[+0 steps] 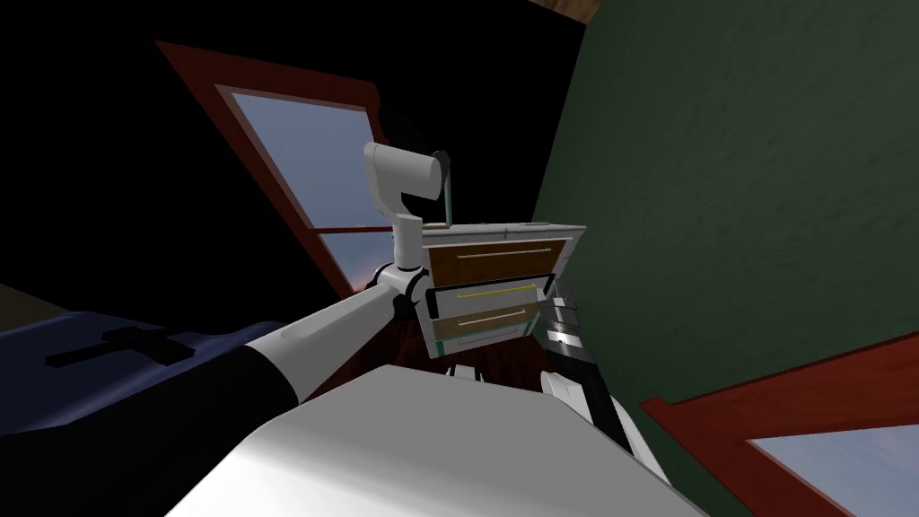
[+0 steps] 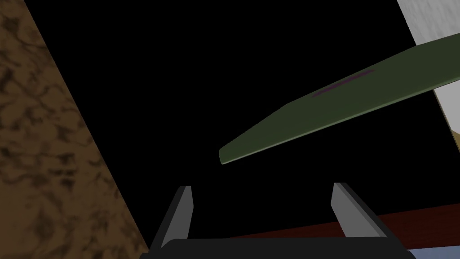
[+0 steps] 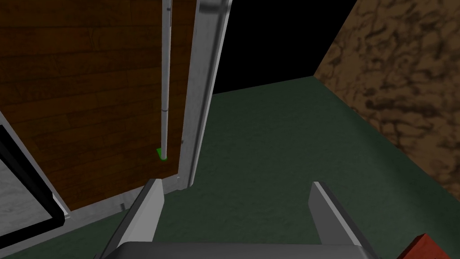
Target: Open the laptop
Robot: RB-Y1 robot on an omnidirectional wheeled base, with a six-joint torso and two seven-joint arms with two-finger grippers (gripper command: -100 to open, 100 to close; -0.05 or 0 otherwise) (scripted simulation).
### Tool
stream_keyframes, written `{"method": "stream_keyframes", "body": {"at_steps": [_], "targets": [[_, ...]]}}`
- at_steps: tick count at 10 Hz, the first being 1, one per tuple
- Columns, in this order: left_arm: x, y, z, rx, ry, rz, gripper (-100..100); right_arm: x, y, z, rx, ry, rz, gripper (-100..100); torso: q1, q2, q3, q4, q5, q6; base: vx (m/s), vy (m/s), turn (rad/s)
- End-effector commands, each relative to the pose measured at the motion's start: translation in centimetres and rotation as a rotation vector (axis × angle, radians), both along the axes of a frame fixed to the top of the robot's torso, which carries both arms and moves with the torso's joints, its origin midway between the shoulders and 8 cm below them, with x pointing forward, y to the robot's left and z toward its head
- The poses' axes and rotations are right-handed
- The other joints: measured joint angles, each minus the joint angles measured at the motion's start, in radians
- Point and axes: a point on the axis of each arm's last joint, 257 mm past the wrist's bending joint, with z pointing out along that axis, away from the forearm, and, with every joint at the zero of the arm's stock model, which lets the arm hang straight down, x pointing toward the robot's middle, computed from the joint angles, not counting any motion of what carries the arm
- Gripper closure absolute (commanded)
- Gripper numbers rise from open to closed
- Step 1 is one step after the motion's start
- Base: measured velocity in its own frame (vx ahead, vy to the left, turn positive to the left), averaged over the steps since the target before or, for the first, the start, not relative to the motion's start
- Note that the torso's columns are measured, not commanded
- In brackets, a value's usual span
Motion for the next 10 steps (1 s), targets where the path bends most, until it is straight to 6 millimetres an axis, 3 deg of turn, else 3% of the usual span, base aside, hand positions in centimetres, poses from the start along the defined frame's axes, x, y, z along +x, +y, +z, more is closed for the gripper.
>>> {"method": "stream_keyframes", "body": {"at_steps": [1, 10], "targets": [[-0.5, -0.4, 0.4, -0.001, 0.031, 0.002, -100, 0.0, 0.0, 0.0, 0.0, 0.0, 0.0, 0, 0.0, 0.001, 0.001, 0.0, 0.0, 0.0, 0.03, -0.002, -0.005], [-3.3, -2.5, 2.8, 0.009, 0.195, -0.02, -100, 0.0, 0.0, 0.0, 0.0, 0.0, 0.0, 0, 0.001, 0.002, 0.001, 0.0, 0.0, 0.0, 0.069, -0.006, 0.053]]}}
